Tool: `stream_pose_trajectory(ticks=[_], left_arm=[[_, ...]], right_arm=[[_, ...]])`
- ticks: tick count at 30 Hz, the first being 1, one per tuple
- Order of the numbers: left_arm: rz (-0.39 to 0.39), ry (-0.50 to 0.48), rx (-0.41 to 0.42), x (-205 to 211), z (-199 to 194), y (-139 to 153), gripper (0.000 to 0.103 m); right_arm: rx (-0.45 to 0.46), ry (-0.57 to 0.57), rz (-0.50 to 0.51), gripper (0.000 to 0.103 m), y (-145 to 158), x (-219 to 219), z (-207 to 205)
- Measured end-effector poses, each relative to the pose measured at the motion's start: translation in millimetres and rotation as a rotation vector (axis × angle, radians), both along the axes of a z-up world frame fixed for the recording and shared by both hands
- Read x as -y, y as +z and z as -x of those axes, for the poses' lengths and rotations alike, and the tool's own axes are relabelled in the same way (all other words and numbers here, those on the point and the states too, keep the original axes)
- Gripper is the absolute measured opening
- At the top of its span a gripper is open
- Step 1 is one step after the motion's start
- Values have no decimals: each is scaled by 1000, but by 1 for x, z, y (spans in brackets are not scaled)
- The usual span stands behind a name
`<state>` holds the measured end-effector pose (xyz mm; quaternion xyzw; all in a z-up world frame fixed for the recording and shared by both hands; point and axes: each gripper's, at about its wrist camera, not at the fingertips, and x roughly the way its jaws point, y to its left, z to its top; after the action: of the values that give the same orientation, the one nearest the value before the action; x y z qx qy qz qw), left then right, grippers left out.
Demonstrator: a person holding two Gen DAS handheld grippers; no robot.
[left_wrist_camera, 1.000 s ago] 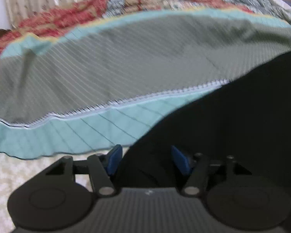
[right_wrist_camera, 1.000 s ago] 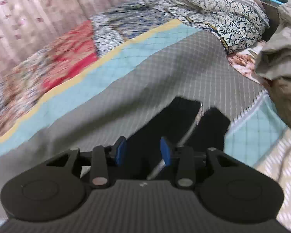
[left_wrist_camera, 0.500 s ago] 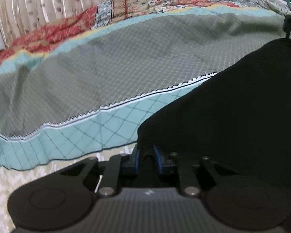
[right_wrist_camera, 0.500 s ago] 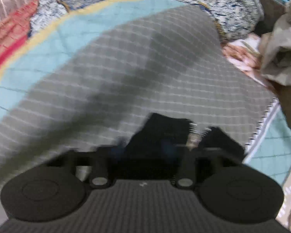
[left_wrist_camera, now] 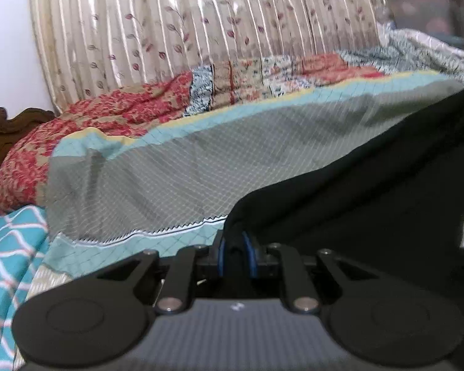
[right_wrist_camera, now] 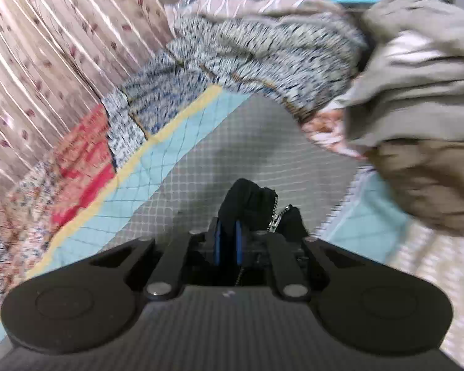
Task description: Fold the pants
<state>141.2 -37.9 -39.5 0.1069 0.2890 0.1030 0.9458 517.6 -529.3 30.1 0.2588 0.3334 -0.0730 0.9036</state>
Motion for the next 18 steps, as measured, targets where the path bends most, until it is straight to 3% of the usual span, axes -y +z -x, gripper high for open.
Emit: stream_pose_trajectory(ticks=[9, 18], left_arm=[[46, 6, 10, 41, 109, 10, 13], [121, 52, 8, 52, 191, 3, 13]], right_arm=[[58, 9, -29, 11, 21, 80, 165], [103, -37, 3, 11, 2, 133, 317]])
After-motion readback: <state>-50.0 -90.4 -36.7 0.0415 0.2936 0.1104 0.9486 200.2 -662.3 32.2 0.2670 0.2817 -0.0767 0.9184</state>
